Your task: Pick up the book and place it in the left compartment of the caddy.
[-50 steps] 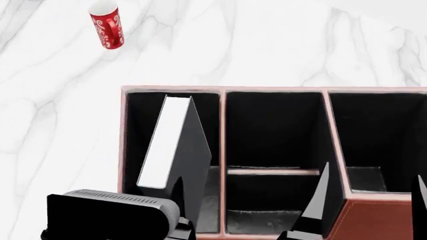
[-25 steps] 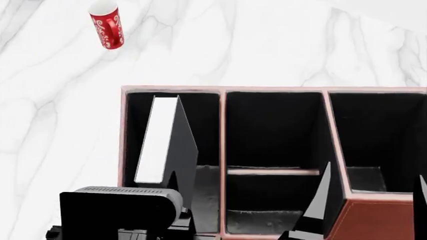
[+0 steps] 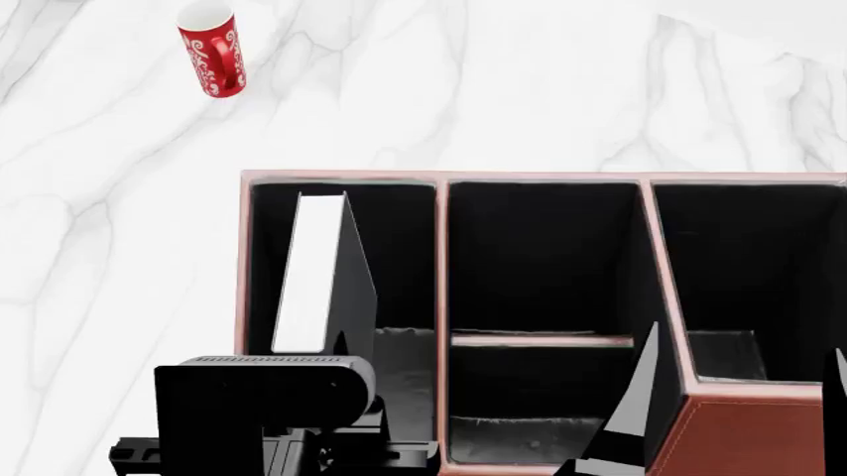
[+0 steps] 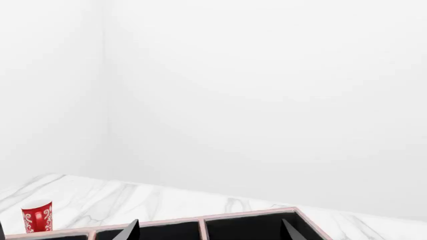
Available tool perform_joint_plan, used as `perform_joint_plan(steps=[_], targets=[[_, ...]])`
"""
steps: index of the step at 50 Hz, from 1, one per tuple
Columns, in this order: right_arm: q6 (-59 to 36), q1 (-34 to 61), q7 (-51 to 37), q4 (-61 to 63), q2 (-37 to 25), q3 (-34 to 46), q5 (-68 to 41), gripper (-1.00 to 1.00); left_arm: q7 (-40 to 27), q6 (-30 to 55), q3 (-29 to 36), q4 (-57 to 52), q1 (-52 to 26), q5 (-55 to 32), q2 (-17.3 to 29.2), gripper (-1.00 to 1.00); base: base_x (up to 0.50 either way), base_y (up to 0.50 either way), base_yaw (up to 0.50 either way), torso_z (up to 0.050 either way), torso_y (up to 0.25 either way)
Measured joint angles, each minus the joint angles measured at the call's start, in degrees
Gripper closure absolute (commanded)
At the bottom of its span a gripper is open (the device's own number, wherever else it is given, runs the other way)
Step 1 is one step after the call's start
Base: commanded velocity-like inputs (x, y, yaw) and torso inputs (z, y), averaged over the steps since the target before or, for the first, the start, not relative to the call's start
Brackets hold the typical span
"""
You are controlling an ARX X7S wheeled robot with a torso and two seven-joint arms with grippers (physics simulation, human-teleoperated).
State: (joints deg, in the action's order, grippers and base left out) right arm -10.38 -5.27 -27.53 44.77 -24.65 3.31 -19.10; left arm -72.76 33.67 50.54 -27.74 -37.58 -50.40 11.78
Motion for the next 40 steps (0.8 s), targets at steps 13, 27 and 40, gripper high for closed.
perform_joint_plan(steps=[13, 27, 40], targets=[[0.22, 0.02, -0.11, -0.19, -0.14, 0.08, -0.1, -1.0, 2.88, -2.81, 1.49, 5.89, -0.08, 4.12, -0.44, 1.0, 0.0, 0.0, 0.0, 0.0, 0.002], [0.49, 0.05, -0.2, -0.35, -0.26, 0.2, -0.27, -1.0, 6.45, -6.55, 3.17, 12.72, 0.33, 7.4, -1.04, 1.0, 0.0, 0.0, 0.0, 0.001, 0.001], [0.77, 0.09, -0.26, -0.65, -0.34, 0.37, -0.35, -1.0, 8.61, -9.92, 4.19, 18.21, 0.74, 9.6, -1.48, 1.0, 0.0, 0.0, 0.0, 0.0, 0.002]])
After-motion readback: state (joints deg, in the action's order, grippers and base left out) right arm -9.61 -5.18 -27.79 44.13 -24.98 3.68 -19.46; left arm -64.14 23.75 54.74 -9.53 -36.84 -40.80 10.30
